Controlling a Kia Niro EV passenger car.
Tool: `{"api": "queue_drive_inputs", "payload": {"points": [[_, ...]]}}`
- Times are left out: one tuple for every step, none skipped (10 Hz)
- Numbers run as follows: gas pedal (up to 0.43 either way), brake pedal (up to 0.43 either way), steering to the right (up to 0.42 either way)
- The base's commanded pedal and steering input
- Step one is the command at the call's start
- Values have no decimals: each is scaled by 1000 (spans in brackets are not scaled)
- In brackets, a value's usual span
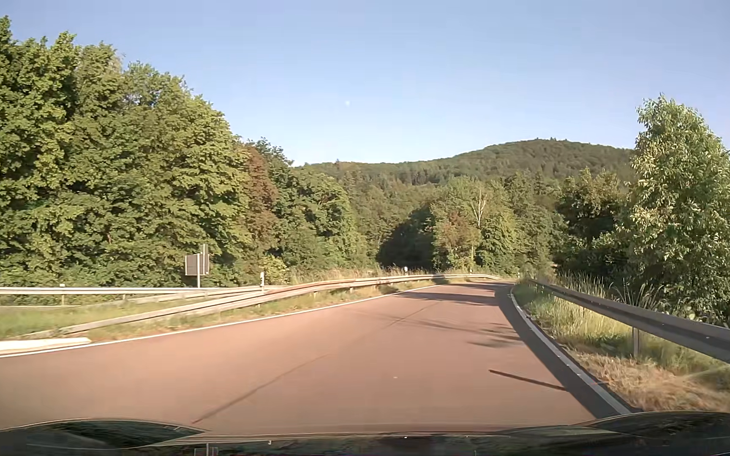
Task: Follow the waypoints while adhering to traffic rules and regulations
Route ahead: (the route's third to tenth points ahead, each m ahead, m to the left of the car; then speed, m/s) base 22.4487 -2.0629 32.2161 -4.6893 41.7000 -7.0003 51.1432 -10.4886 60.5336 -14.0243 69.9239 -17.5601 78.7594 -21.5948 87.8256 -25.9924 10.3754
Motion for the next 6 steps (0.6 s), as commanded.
{"api": "queue_drive_inputs", "payload": {"points": [[228,0,95],[240,0,88],[240,0,80],[240,0,68],[240,0,56],[240,0,46]]}}
